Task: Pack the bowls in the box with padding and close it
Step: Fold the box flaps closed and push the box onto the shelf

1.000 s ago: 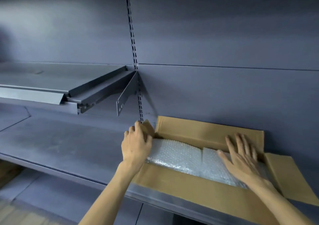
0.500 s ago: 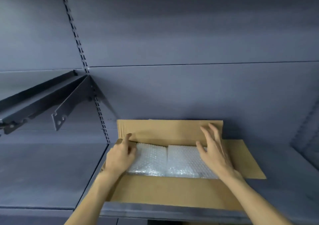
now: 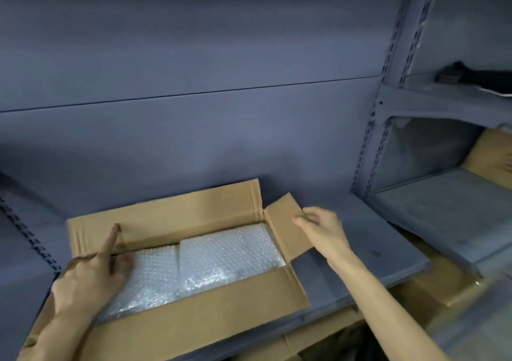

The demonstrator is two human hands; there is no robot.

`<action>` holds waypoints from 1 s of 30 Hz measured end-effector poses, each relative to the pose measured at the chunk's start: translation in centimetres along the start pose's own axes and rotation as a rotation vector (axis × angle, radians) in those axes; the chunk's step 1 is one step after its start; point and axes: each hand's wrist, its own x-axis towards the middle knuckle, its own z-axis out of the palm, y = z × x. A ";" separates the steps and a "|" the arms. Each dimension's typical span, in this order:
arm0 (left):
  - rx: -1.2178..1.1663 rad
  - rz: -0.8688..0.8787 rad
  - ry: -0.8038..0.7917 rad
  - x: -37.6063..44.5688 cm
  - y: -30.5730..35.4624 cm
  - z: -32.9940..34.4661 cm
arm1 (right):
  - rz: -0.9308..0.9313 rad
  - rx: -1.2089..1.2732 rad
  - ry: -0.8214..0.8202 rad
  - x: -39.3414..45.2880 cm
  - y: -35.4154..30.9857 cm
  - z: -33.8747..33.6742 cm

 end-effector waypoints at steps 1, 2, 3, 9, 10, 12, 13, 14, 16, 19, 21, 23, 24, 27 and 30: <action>0.010 -0.003 -0.008 0.0 0.0 -0.1 | -0.054 0.084 0.019 -0.5 -0.2 0.3; 0.023 -0.008 -0.014 0.0 0.1 -0.1 | -0.099 0.162 0.006 -1.1 -0.6 0.6; 0.035 -0.017 -0.016 0.0 0.2 -0.1 | -0.143 0.207 -0.039 -1.7 -1.0 1.2; 0.069 -0.043 -0.019 -0.2 0.6 -0.4 | -0.463 -0.291 -0.223 -3.8 1.5 6.3; 0.064 -0.044 -0.016 -0.3 0.8 -0.4 | -0.563 -0.415 -0.196 -3.7 2.2 6.7; 0.054 -0.041 -0.003 -0.4 1.0 -0.5 | -0.639 -0.510 -0.191 -3.6 2.9 7.0; 0.056 -0.040 -0.004 -0.5 1.0 -0.6 | -0.643 -0.527 -0.189 -3.6 3.0 7.0; 0.060 -0.042 -0.009 -0.5 1.1 -0.6 | -0.646 -0.546 -0.180 -3.7 3.1 7.0; 0.050 -0.036 -0.015 -0.6 1.1 -0.7 | -0.653 -0.596 -0.152 -3.8 3.2 7.2; 0.022 -0.004 -0.004 -0.9 0.8 -0.5 | -0.653 -0.644 -0.130 -3.9 3.1 7.3; -0.024 -0.018 -0.004 -0.7 0.3 -0.7 | -0.654 -0.672 -0.134 -4.0 3.1 7.3; -0.066 -0.001 0.011 -0.2 0.1 -1.2 | -0.652 -0.697 -0.147 -4.1 3.1 7.2; -0.106 0.012 0.026 0.2 0.1 -1.6 | -0.649 -0.699 -0.160 -4.2 3.0 7.1; -0.186 0.037 0.099 2.1 0.3 -2.8 | -0.599 -0.691 -0.244 -4.7 2.1 6.7; -0.126 0.092 0.090 3.5 0.9 -3.4 | -0.499 -0.775 -0.488 -5.1 0.5 5.6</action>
